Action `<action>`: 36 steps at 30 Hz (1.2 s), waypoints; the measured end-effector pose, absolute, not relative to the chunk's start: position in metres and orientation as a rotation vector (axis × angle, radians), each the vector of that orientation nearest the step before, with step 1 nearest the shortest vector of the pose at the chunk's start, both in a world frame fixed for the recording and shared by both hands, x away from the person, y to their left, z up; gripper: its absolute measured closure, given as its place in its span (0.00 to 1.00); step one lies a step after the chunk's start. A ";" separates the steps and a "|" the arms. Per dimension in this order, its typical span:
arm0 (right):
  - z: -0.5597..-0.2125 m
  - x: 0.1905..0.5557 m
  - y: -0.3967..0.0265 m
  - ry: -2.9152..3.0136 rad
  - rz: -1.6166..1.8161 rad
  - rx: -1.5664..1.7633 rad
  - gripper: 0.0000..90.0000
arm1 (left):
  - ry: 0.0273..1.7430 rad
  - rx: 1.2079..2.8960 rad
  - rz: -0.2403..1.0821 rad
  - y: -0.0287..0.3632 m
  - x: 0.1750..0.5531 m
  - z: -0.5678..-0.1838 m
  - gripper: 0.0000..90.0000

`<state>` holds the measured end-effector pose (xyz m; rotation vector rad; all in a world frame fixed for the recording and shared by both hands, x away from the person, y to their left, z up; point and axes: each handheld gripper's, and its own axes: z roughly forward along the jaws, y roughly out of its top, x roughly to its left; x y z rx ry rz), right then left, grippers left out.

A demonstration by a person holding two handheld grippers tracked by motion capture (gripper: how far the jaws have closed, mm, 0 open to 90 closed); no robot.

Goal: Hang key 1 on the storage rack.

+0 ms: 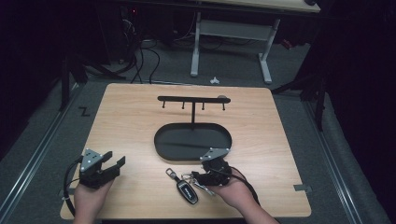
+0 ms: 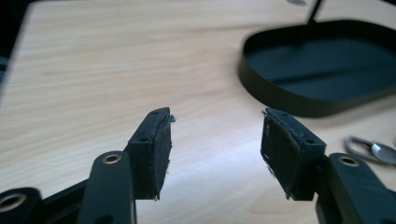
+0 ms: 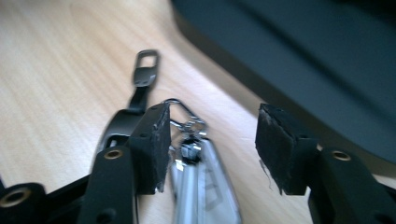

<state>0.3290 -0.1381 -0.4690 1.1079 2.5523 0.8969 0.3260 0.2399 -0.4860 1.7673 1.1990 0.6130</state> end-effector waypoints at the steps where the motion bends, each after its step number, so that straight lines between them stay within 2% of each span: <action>1: -0.469 0.330 -0.132 2.580 0.868 1.099 0.52 | 1.232 1.737 0.637 0.247 0.327 -0.488 0.46; 6: -0.472 0.337 -0.104 2.716 0.736 1.050 0.55 | 1.279 1.675 0.626 0.259 0.328 -0.491 0.45; 13: -0.478 0.348 -0.076 2.809 0.575 1.005 0.59 | 1.263 1.674 0.589 0.257 0.328 -0.491 0.45; 20: -0.485 0.362 -0.052 2.878 0.494 1.011 0.72 | 1.248 1.682 0.559 0.254 0.328 -0.491 0.46; 36: -0.493 0.362 -0.044 2.892 0.370 1.016 0.89 | 1.236 1.694 0.559 0.251 0.326 -0.490 0.46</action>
